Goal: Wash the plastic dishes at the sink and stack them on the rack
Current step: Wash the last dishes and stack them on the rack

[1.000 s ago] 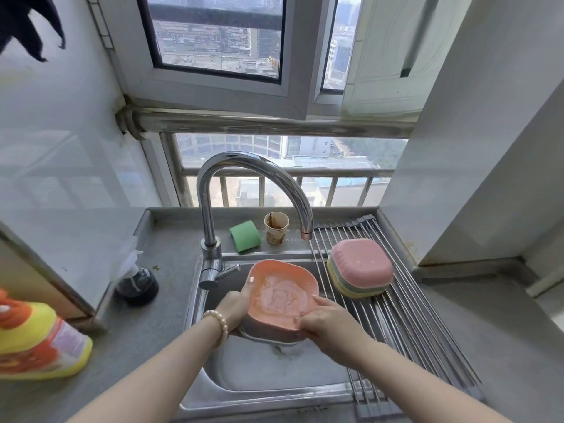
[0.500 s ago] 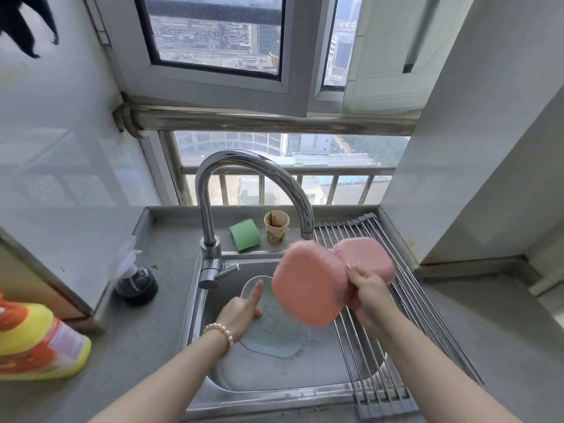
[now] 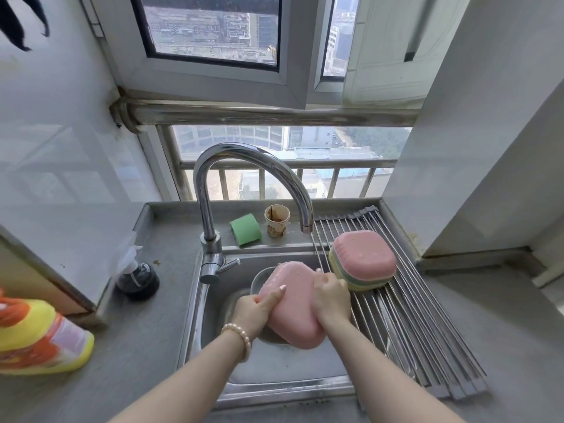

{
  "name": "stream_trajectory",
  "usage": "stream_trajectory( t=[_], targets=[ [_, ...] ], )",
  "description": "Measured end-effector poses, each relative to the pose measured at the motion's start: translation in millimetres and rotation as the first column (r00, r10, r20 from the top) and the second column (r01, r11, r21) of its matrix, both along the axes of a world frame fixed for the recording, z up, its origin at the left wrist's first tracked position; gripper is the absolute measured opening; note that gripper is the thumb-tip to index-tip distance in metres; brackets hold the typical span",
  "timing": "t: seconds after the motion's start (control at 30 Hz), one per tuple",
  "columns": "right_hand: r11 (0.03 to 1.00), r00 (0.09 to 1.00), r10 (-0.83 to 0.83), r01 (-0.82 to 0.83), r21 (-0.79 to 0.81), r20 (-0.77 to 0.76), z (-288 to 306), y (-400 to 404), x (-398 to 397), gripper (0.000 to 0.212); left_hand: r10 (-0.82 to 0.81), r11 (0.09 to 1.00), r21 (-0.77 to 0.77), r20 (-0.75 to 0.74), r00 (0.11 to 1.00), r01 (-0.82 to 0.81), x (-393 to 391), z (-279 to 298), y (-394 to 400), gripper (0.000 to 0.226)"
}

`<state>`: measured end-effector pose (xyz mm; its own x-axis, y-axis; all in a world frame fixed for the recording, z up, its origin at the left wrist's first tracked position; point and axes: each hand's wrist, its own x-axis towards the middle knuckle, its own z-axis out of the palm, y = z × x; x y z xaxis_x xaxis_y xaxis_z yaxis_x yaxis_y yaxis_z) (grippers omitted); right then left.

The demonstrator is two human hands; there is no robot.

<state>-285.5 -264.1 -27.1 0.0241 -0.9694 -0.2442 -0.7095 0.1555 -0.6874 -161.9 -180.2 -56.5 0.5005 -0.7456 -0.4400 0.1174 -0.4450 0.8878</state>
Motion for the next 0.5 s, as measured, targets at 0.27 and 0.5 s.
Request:
stream_trajectory(
  t=[0.27,0.5],
  targets=[
    [0.626,0.635,0.572,-0.747,-0.224,-0.519,4.1,33.5,39.6,0.075,0.275,0.961,0.07,-0.142,0.951,-0.267,12.7,-8.8,-6.9,0.074],
    [0.095,0.318,0.656,-0.935,-0.343,-0.684,-23.2,30.7,-35.3,0.058,0.365,0.929,0.147,-0.241,0.899,-0.338,32.6,-14.4,-7.3,0.068]
  ],
)
